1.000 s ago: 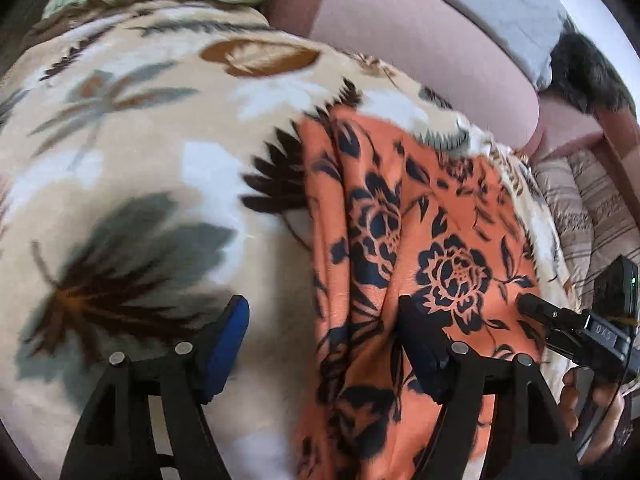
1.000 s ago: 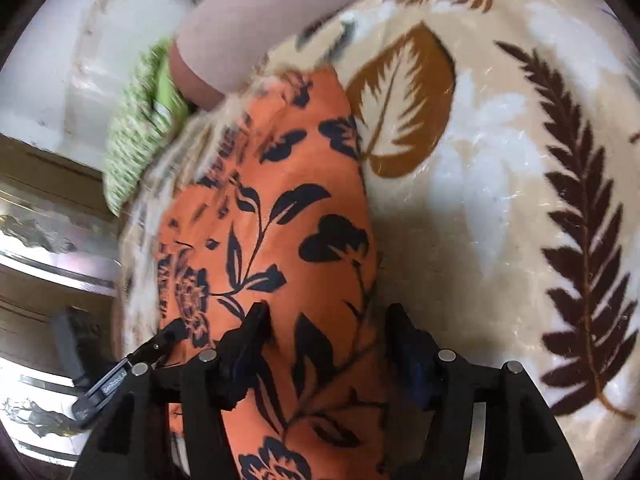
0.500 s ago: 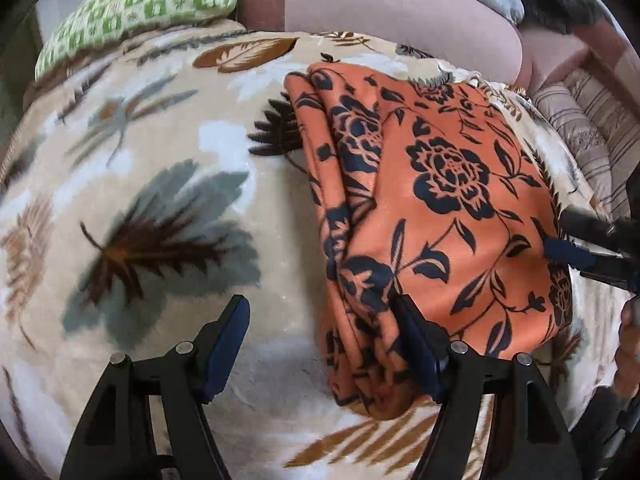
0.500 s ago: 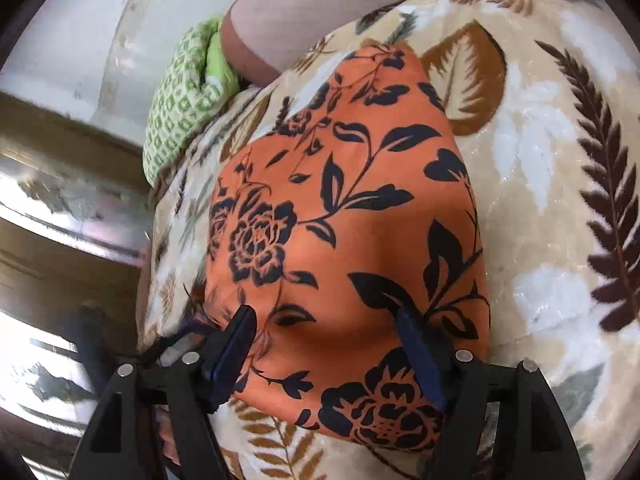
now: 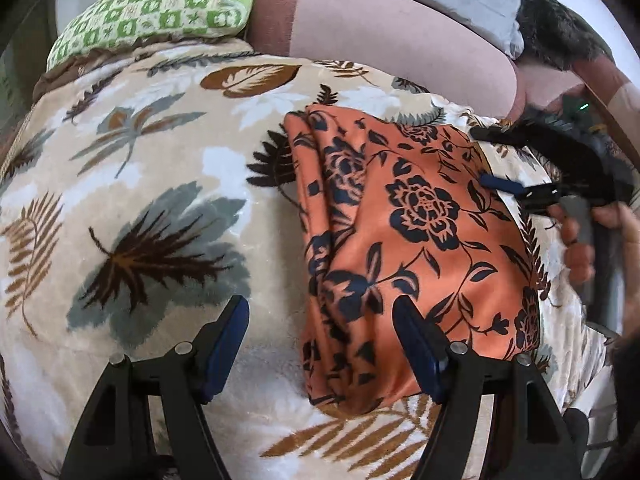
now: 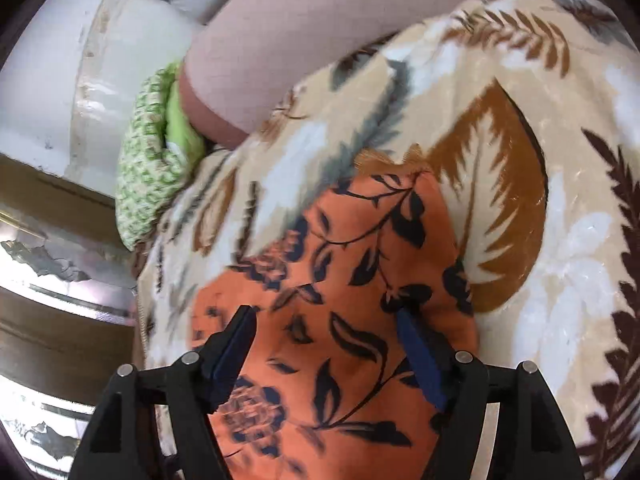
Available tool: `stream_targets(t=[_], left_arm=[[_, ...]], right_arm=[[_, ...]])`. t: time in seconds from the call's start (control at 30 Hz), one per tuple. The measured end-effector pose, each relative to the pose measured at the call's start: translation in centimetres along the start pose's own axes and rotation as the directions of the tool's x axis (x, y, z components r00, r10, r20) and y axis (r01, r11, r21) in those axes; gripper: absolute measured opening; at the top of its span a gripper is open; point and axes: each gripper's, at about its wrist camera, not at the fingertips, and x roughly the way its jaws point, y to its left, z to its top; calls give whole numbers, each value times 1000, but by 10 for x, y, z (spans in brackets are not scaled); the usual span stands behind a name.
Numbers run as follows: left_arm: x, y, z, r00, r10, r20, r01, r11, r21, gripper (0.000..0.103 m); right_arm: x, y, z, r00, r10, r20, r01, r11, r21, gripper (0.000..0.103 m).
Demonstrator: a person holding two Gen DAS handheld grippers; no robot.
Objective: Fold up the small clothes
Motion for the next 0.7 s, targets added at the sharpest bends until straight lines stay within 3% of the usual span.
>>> stream_targets(t=[0.13,0.23,0.33,0.47,0.57,0.63,0.7], left_arm=[[0,-3,0,1000,9,5,-9,1000,8,75],[-3,-6,-1,1000,10,2,-10,1000,4,75],[-16,-8,-4,1000,11,22,-12,1000,18,75],[-35,-5,-10,998,32,52,-32,999,13,75],[-51,-1,-20,997,33,76,-33,999,-4,80],[-56,3,-30,997,34,74,-33,999,-16,81],[-57,7,-38,998,30,47,-29,999,-30,81]], right_arm=[[-24,9,-24,999,46,14,-45,998,-49,77],[4,-13,-41,997,-29,-74,27,999,-28,78],[-9,-11,-41,999,-11,-34,12,1000,11,78],[-58,28,-60,999,-28,45,33,991,-126,78],[-74,38,-89,998,15,53,-7,989,-149,88],[-61,27,-108,1000,-20,18,23,990,-139,91],[-31,2,-121,990,-112,-84,103,989,-104,91]])
